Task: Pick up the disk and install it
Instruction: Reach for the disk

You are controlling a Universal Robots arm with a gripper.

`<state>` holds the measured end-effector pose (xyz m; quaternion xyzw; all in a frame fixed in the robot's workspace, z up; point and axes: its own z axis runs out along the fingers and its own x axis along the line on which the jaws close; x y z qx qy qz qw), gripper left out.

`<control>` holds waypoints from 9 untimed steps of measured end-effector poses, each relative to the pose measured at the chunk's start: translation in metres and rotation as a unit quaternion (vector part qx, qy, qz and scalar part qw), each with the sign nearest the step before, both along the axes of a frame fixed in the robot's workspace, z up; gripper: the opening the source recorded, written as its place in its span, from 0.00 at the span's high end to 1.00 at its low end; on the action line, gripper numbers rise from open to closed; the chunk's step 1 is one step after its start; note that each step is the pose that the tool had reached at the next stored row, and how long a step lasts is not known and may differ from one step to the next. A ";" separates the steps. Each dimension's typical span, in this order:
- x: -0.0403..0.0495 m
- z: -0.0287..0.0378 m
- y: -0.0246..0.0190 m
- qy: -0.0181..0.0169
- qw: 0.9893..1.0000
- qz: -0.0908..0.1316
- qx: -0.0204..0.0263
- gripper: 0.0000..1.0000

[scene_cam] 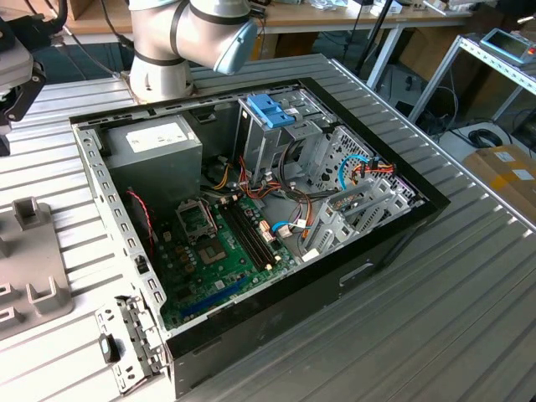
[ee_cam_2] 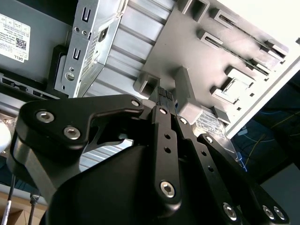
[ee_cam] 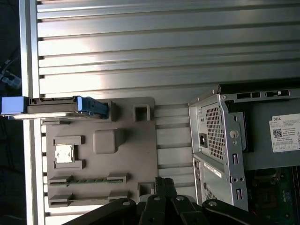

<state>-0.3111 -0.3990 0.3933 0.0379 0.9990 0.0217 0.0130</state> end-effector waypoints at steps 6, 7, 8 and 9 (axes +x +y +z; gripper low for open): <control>-0.0029 0.0000 0.0000 0.000 1.000 0.000 0.000 0.90; -0.0032 0.0000 0.0000 0.000 1.000 0.000 0.000 0.90; -0.0036 0.0000 0.0000 0.000 1.000 0.000 0.000 0.90; -0.0039 0.0000 0.0000 0.000 1.000 0.000 0.000 0.90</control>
